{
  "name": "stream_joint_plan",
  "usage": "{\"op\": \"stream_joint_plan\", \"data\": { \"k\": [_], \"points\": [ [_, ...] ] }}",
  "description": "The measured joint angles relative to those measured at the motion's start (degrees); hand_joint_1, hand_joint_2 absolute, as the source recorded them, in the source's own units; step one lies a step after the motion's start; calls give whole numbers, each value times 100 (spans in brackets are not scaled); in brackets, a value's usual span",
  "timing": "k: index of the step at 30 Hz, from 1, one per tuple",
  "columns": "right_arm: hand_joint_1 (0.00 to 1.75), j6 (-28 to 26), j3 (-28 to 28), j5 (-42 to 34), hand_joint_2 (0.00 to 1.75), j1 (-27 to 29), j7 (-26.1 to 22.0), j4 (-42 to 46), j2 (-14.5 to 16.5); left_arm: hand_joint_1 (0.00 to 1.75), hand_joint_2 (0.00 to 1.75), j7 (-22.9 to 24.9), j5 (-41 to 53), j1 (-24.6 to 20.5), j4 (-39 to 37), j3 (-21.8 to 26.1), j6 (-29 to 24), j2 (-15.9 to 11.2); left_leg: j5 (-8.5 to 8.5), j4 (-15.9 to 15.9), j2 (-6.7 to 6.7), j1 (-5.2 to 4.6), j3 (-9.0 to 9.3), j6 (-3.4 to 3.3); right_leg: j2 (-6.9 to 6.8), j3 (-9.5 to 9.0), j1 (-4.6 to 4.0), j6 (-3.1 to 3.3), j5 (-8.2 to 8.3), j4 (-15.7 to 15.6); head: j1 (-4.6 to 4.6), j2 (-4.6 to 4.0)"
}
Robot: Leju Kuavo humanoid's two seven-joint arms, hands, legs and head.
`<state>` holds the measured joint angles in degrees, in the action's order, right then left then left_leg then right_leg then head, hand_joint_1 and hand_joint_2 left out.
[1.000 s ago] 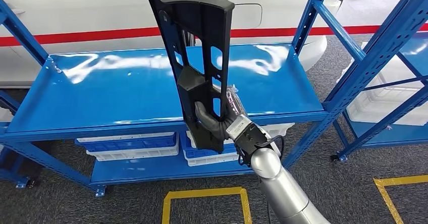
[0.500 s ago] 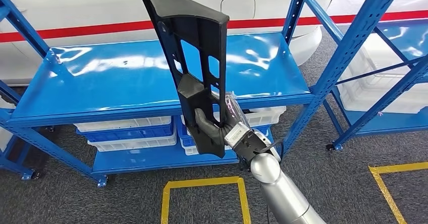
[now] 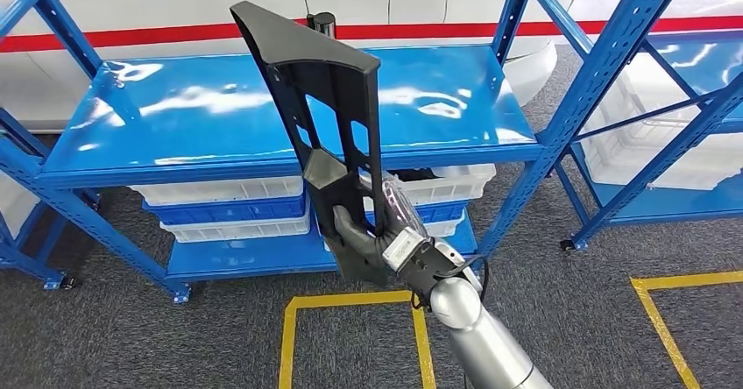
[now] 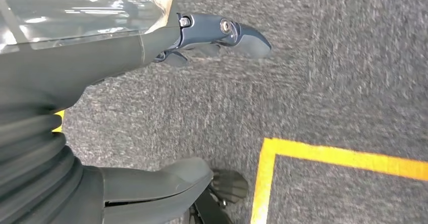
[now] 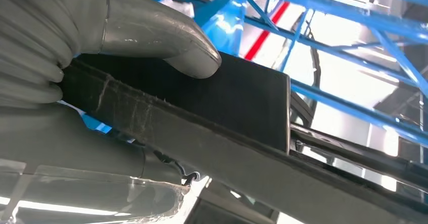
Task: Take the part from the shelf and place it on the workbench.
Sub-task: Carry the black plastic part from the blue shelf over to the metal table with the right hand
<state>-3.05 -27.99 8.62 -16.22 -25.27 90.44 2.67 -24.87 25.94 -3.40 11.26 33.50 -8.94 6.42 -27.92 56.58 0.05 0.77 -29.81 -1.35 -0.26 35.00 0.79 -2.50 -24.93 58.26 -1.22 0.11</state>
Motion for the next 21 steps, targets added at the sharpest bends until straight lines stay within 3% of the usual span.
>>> {"op": "stream_joint_plan", "data": {
  "k": [2,4,6,8,10,11,12,14,15,16,19,20,21],
  "points": [
    [175,-7,-6,10,175,40,-10,-43,-26,0,175,0,7,-4,0,4,-3,-3,134,-37,24,0,-113,-105,4,211,5,63,-390,485,-19,0],
    [175,-13,-9,6,175,72,-16,-92,-48,0,175,1,9,-5,0,11,-11,-8,253,-35,35,-16,-269,-143,5,433,11,106,-801,1236,-28,0],
    [175,-15,-11,-28,175,115,-30,-154,-68,0,175,-1,7,-1,0,30,-15,-8,367,-28,46,-23,-418,-135,5,400,12,35,-850,1553,-28,0],
    [175,-17,-12,-74,175,157,-78,-217,-88,0,175,-33,1,5,0,50,-13,-4,475,-20,47,-24,-547,-102,4,-50,14,-63,-628,1045,-28,0],
    [175,-25,-13,-92,175,184,-156,-268,-106,0,175,-89,-2,13,0,60,-7,-4,568,10,45,-45,-648,-46,10,-664,-1,-61,-540,167,-25,0],
    [175,-32,-14,-94,175,199,-192,-290,-114,0,175,-110,-2,18,0,63,-3,-4,612,24,46,-55,-677,-14,15,-824,-11,-33,-561,-118,-20,0],
    [175,-41,-14,-95,175,219,-222,-311,-124,0,175,-125,-2,24,0,66,0,-5,651,33,47,-61,-697,20,22,-892,-26,0,-588,-263,-16,0],
    [175,-53,-15,-96,175,267,-257,-356,-144,0,175,-135,-3,43,-1,72,1,-5,691,45,44,-40,-724,88,22,-810,-1,80,-552,-266,-7,0],
    [175,-55,-15,-95,175,283,-266,-379,-150,0,175,-135,-5,52,-1,77,-2,-7,599,106,37,-24,-757,121,17,-779,18,139,-511,-259,-2,0],
    [175,-55,-16,-94,175,294,-271,-400,-152,0,175,-134,-9,60,-2,82,-5,-7,403,258,27,-9,-815,152,9,-744,39,202,-458,-262,6,0],
    [175,-55,-21,-93,175,303,-277,-459,-151,0,175,-133,-18,63,-2,88,-13,-4,-397,1240,3,23,-1077,233,-4,-587,25,294,-288,-244,24,0],
    [175,-55,-23,-93,175,304,-278,-480,-151,0,175,-133,-18,62,-2,89,-13,-3,-489,1518,0,31,-1111,252,-4,-513,16,291,-239,-226,24,0],
    [175,-55,-25,-93,175,305,-278,-503,-151,0,175,-133,-17,62,-2,90,-13,-4,-457,1622,1,40,-1058,263,-4,-434,11,278,-199,-198,25,0]
  ]
}}
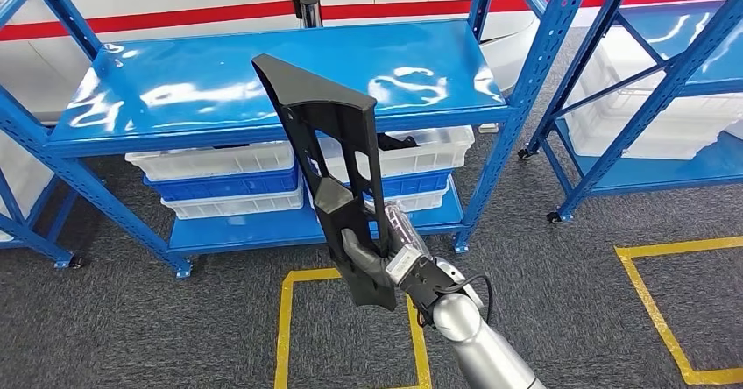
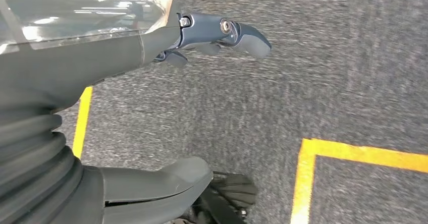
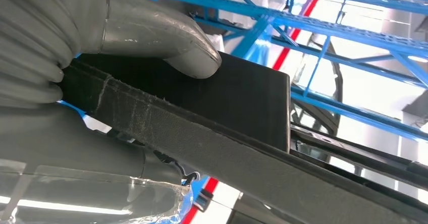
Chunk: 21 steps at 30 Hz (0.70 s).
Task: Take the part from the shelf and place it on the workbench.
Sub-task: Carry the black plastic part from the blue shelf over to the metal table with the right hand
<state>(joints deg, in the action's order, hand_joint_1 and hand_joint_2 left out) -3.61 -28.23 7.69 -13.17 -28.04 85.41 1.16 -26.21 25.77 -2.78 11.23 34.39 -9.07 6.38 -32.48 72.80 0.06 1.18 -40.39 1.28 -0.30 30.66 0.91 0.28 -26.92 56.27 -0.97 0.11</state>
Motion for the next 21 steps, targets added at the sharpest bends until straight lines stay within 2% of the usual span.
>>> {"op": "stream_joint_plan", "data": {
  "k": [1,2,4,5,6,8,9,10,11,13,14,15,16,17,18,19,20,21],
  "points": [
    [175,0,-1,0,175,0,-1,-24,1,0,175,0,3,0,0,0,0,-1,118,-98,1,8,146,0,1,70,-1,-16,27,32,0,0],
    [175,0,-1,1,175,-1,-3,-50,4,0,175,0,7,-2,0,0,0,-2,262,-405,1,13,401,-11,1,132,0,-35,47,72,1,0],
    [175,-3,-3,10,175,-7,-15,-94,15,0,175,0,20,-13,0,-1,2,-7,354,-1127,-18,4,908,-60,-1,225,-10,-86,79,138,-2,0],
    [175,-5,-7,16,175,-12,-25,-114,22,0,175,-1,30,-15,0,-1,4,-9,349,-1368,-29,-11,1052,-94,-4,253,-17,-122,102,158,-6,0],
    [175,-8,-14,20,175,-16,-33,-131,31,0,175,-1,40,-15,0,-1,6,-12,322,-1460,-38,-33,1088,-127,-7,275,-19,-165,132,163,-7,0],
    [175,-12,-29,24,175,-22,-46,-166,44,0,175,-2,50,-11,0,-1,10,-11,399,-1502,-28,-53,1043,-220,-12,303,-19,-250,189,161,-11,0],
    [175,-15,-37,25,175,-25,-51,-182,46,0,175,-2,50,-14,0,-1,12,-9,456,-1534,-16,-53,1016,-271,-9,347,-18,-272,155,198,-11,0],
    [175,-19,-40,29,175,-31,-58,-197,45,0,175,-2,50,-18,0,-1,15,-8,523,-1567,-1,-48,973,-329,-5,419,-21,-263,37,326,-21,0],
    [175,-25,-44,34,175,-37,-66,-212,42,0,175,-3,51,-22,0,-1,18,-7,592,-1592,12,-40,916,-372,-1,523,-24,-236,-161,571,-30,0],
    [175,-42,-50,49,175,-45,-81,-247,33,0,175,-8,52,-24,0,0,28,-10,705,-1593,25,-54,764,-409,4,758,-15,-183,-609,1289,-43,0],
    [175,-52,-52,54,175,-44,-89,-266,27,0,175,-11,52,-23,0,0,35,-10,761,-1591,30,-57,687,-409,4,818,-12,-196,-726,1588,-43,0],
    [175,-62,-54,57,175,-45,-98,-285,21,0,175,-14,53,-21,0,0,44,-9,815,-1587,35,-58,612,-403,4,803,-8,-238,-740,1731,-42,0],
    [175,-71,-55,57,175,-45,-108,-301,15,0,175,-16,54,-19,0,-1,51,-5,868,-1583,38,-57,542,-390,4,689,-3,-297,-663,1677,-43,0],
    [175,-79,-55,57,175,-46,-115,-314,10,0,175,-17,54,-17,0,-1,57,-2,921,-1576,40,-55,474,-371,3,476,7,-356,-541,1430,-43,0],
    [175,-85,-56,57,175,-50,-123,-323,8,0,175,-18,55,-16,0,-1,61,1,969,-1564,39,-56,416,-345,2,192,20,-397,-440,1041,-43,0],
    [175,-89,-58,57,175,-58,-128,-328,9,0,175,-19,55,-16,0,-1,61,2,1013,-1547,39,-65,358,-313,7,-106,17,-405,-400,603,-44,0],
    [175,-94,-60,57,175,-64,-133,-331,10,0,175,-20,55,-16,0,-1,61,0,1059,-1533,39,-75,318,-280,17,-308,8,-385,-392,268,-38,0],
    [175,-98,-61,57,175,-69,-137,-336,10,0,175,-22,56,-16,0,0,61,-2,1103,-1522,40,-85,291,-248,28,-410,-4,-351,-413,64,-32,0]
  ]
}}
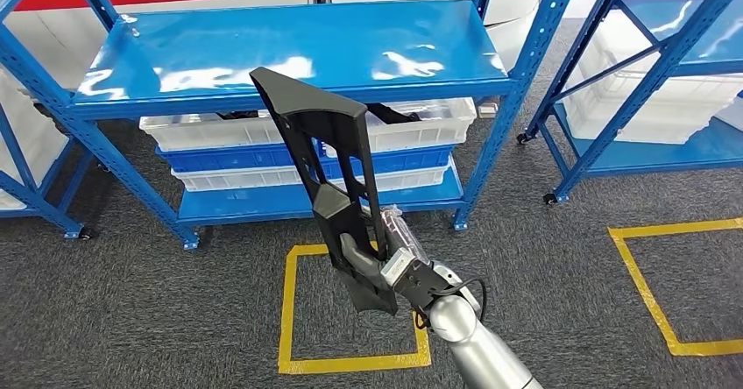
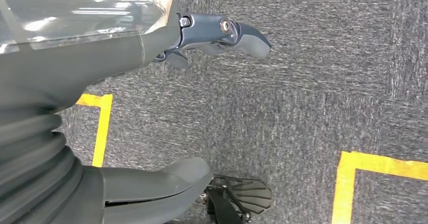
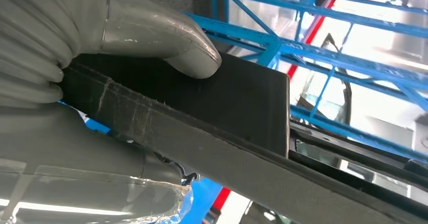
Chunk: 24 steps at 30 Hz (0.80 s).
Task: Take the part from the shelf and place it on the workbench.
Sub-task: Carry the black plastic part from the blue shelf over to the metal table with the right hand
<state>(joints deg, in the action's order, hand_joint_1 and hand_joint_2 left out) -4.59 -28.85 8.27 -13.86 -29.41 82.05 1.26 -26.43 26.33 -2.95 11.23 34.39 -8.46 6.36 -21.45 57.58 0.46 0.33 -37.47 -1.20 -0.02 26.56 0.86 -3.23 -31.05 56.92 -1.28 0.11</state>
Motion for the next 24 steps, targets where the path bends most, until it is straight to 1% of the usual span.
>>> {"op": "stream_joint_plan", "data": {
  "k": [1,2,3,4,5,6,7,8,9,10,11,12,13,14,15,16,17,18,19,20,21,22,23,24],
  "points": [
    [175,-4,-1,1,175,-3,-2,-7,-1,0,175,-2,1,2,0,-1,0,-2,42,1,1,-5,-17,28,11,-9,-21,40,-9,-71,6,0],
    [175,-8,-1,1,175,-2,-3,-18,-3,0,175,-3,1,7,-1,1,0,-3,74,-1,-2,5,-26,56,15,43,-7,89,22,-55,13,0],
    [175,-9,-1,1,175,-5,-4,-27,-3,0,175,-4,1,11,-1,2,0,-6,38,25,-6,21,-51,87,10,64,10,145,55,-52,14,0],
    [175,-10,-1,2,175,-6,-5,-33,-1,0,175,-4,1,16,-2,2,0,-8,-95,122,-13,38,-97,117,2,88,26,217,101,-52,17,0],
    [175,-11,-1,2,175,-7,-9,-37,1,0,175,-2,2,19,-2,3,0,-9,-322,331,-23,53,-174,146,-7,121,42,288,155,-54,21,0],
    [175,-14,-1,2,175,-4,-14,-39,2,0,175,0,6,20,-2,3,0,-9,-605,648,-31,62,-270,172,-15,162,34,338,206,-51,25,0],
    [175,-18,-1,2,175,4,-21,-42,-1,0,175,4,14,20,-2,2,0,-5,-864,1027,-37,68,-369,192,-20,220,23,370,254,-46,27,0],
    [175,-22,-1,1,175,16,-29,-46,-6,0,175,12,29,20,-2,2,2,-3,-1027,1368,-41,74,-438,209,-24,275,11,377,295,-40,28,0],
    [175,-31,-1,1,175,33,-38,-51,-14,0,175,21,49,21,-2,1,14,-2,-1070,1564,-40,79,-435,217,-25,330,2,375,329,-32,28,0],
    [175,-43,-1,0,175,53,-47,-55,-24,0,175,30,73,22,-2,0,39,-3,-1008,1555,-39,84,-334,216,-24,382,-4,364,356,-23,28,0],
    [175,-58,-2,-1,175,74,-56,-56,-36,0,175,38,95,22,-2,-1,74,-4,-883,1349,-39,86,-142,204,-22,424,-6,349,378,-14,28,0],
    [175,-77,-2,1,175,90,-67,-57,-47,0,175,42,111,22,-2,-1,114,-6,-755,966,-43,86,136,182,-20,455,-7,330,396,-5,29,0],
    [175,-102,-2,5,175,100,-82,-56,-58,0,175,43,123,21,-2,-2,150,-9,-683,571,-50,77,405,158,-19,481,-18,302,414,3,28,0],
    [175,-130,-4,18,175,105,-99,-56,-69,0,175,42,131,20,-2,-2,174,-12,-655,264,-57,64,598,134,-22,501,-26,271,435,7,25,0],
    [175,-160,-9,36,175,106,-120,-56,-79,0,175,40,137,22,-2,-3,191,-15,-663,63,-63,45,712,114,-28,518,-33,237,456,11,23,0],
    [175,-192,-18,55,175,108,-138,-56,-89,0,175,39,143,26,-2,-3,199,-17,-681,2,-67,23,728,97,-37,537,-36,201,480,12,21,0],
    [175,-221,-30,77,175,112,-150,-56,-96,0,175,38,153,30,-2,-3,203,-17,-665,-24,-68,13,712,65,-45,547,-35,165,500,10,20,0],
    [175,-244,-43,95,175,118,-157,-55,-103,0,175,37,165,33,-2,-3,204,-18,-639,-57,-67,16,704,23,-50,574,-34,139,495,29,22,0],
    [175,-266,-56,113,175,124,-160,-54,-108,0,175,36,178,34,-2,-3,203,-17,-605,-90,-70,22,694,-29,-48,625,-34,126,441,105,19,0],
    [175,-284,-69,130,175,130,-160,-54,-113,0,175,34,189,33,-2,-3,201,-17,-564,-122,-74,31,680,-86,-43,720,-34,132,323,297,15,0],
    [175,-297,-78,145,175,140,-156,-53,-118,0,175,29,194,33,-2,-3,198,-17,-531,-138,-82,36,657,-125,-36,867,-25,152,153,613,13,0],
    [175,-309,-87,157,175,153,-151,-52,-124,0,175,21,196,34,-2,-3,196,-17,-506,-140,-97,31,624,-150,-30,1032,-19,170,-29,1008,9,0],
    [175,-316,-96,166,175,170,-144,-52,-131,0,175,12,197,36,-2,-3,191,-17,-484,-137,-115,29,593,-160,-29,1184,-11,171,-171,1383,9,0],
    [175,-321,-105,173,175,189,-134,-52,-141,0,175,3,199,41,-2,-3,187,-15,-466,-134,-139,28,568,-157,-28,1264,-3,151,-236,1612,9,0]
  ]
}}
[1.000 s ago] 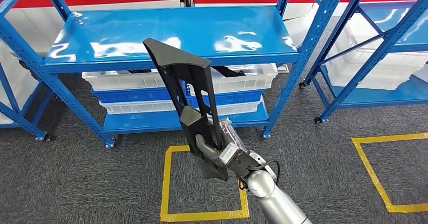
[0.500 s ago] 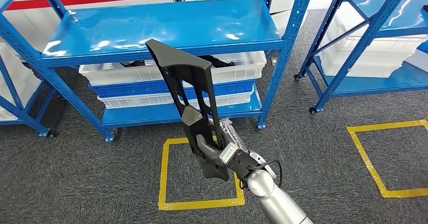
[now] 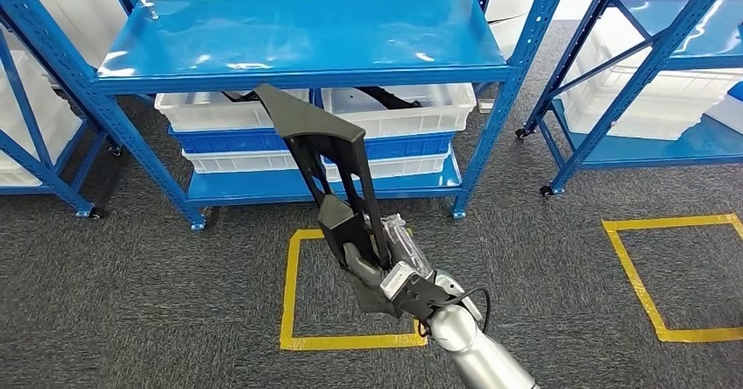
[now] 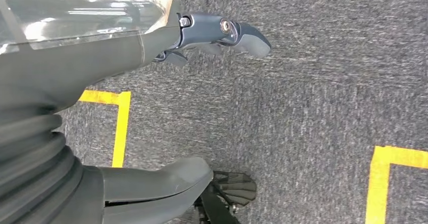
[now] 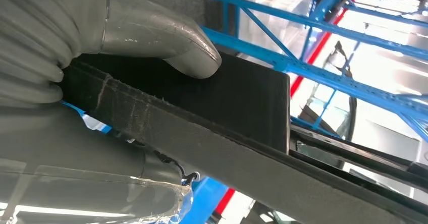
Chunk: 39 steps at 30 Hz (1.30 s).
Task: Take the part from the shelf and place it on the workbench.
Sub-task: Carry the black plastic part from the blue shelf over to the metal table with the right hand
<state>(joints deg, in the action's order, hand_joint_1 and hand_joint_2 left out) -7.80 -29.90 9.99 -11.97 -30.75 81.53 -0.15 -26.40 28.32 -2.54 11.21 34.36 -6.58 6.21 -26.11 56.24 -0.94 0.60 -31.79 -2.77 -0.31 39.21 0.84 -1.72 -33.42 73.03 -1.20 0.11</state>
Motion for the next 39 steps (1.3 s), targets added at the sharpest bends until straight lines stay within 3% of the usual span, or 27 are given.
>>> {"op": "stream_joint_plan", "data": {
  "k": [1,2,4,5,7,9,10,12,14,16,17,20,22,24,26,28,30,31,32,33,35,37,39],
  "points": [
    [175,-2,-10,4,175,14,6,0,-9,0,175,-8,2,6,0,0,-4,3,15,3,-30,1,-18,10,1,-23,9,-40,21,21,0,0],
    [175,-3,-21,5,175,22,11,0,-16,0,175,-12,4,10,0,0,-8,7,28,7,-68,2,-28,24,6,-164,22,-94,128,-200,0,0],
    [175,-3,-37,6,175,24,15,1,-24,0,175,-17,4,13,0,0,-10,12,40,36,-150,-3,-48,60,113,-605,61,-184,408,-1000,-1,0],
    [175,-3,-43,6,175,24,15,3,-25,0,175,-20,5,7,0,0,-11,12,44,65,-191,-12,-75,83,193,-775,75,-198,497,-1335,3,0],
    [175,-5,-49,7,175,30,15,7,-29,0,175,-25,5,3,0,0,-13,12,73,105,-265,-18,-156,153,295,-864,71,-165,533,-1565,8,0],
    [175,-7,-54,8,175,34,15,9,-26,0,175,-28,5,22,0,0,-17,8,99,121,-306,8,-223,227,225,-839,80,-94,565,-1559,9,0],
    [175,-8,-57,10,175,34,17,11,-20,0,175,-31,5,33,0,0,-22,5,52,182,-257,15,-263,258,184,-834,92,-52,586,-1565,17,0],
    [175,-13,-61,22,175,33,21,17,-11,0,175,-44,8,35,0,0,-32,3,-231,609,-84,29,-457,311,83,-829,109,53,614,-1583,38,0],
    [175,-17,-63,53,175,48,34,22,-11,0,175,-67,25,30,0,-1,-30,7,-598,1348,29,46,-774,359,-32,-815,75,114,619,-1583,52,0],
    [175,-18,-66,99,175,73,62,22,-9,0,175,-80,40,35,0,-2,-21,5,-682,1704,66,62,-898,382,-149,-808,54,116,620,-1579,51,0],
    [175,-18,-67,125,175,84,74,23,-3,0,175,-79,43,37,0,-2,-18,2,-576,1572,89,67,-803,383,-202,-809,52,115,620,-1576,51,0],
    [175,-11,-68,185,175,94,89,48,29,0,175,-70,46,20,0,-1,-16,-11,-155,528,330,48,-206,338,-332,-811,20,103,617,-1560,50,0],
    [175,5,-68,207,175,93,90,67,46,0,175,-73,46,-3,0,-1,-38,-14,-95,204,424,5,-71,280,-421,-797,-25,68,623,-1555,41,0],
    [175,21,-69,223,175,87,84,70,69,0,175,-84,46,-7,0,1,-63,-11,-57,169,329,-15,-106,194,-501,-786,-38,10,630,-1559,32,0],
    [175,22,-66,257,175,83,60,70,89,0,175,-89,51,-7,0,2,-72,-4,10,118,239,-8,-121,89,-358,-710,-24,-20,516,-1402,28,0],
    [175,7,-55,295,175,116,17,70,75,0,175,-89,60,-25,1,2,-70,1,65,94,136,-6,-152,12,-110,-440,-9,28,197,-797,21,0],
    [175,-11,-37,311,175,203,-21,70,46,0,175,-94,88,-34,1,2,-63,1,98,98,2,-11,-194,-16,-17,-116,-13,62,-94,-52,13,0],
    [175,-16,-27,313,175,254,-37,70,33,0,175,-99,110,-29,1,2,-60,2,110,101,-65,-12,-208,-16,-3,-56,-16,43,-127,106,11,0],
    [175,-17,-21,317,175,301,-49,70,25,0,175,-105,141,-23,0,2,-58,3,121,104,-131,-12,-216,-7,8,-112,-15,4,-67,28,10,0],
    [175,-18,-15,322,175,341,-63,70,21,0,175,-111,175,-19,0,2,-56,4,131,109,-195,-12,-218,5,31,-274,-8,-42,68,-275,10,0],
    [175,-18,1,339,175,404,-97,71,19,0,175,-119,263,-25,0,-2,-54,2,140,145,-316,-22,-241,43,212,-677,22,-103,357,-1088,11,0],
    [175,-19,23,362,175,468,-122,83,17,0,175,-111,331,-30,0,-7,-61,-5,150,181,-409,-35,-290,104,341,-860,32,-86,477,-1494,14,0],
    [175,-21,38,382,175,524,-131,104,17,0,175,-86,360,-11,0,-10,-73,-20,180,179,-473,-19,-337,179,278,-862,27,-17,509,-1515,18,0]
  ]
}}
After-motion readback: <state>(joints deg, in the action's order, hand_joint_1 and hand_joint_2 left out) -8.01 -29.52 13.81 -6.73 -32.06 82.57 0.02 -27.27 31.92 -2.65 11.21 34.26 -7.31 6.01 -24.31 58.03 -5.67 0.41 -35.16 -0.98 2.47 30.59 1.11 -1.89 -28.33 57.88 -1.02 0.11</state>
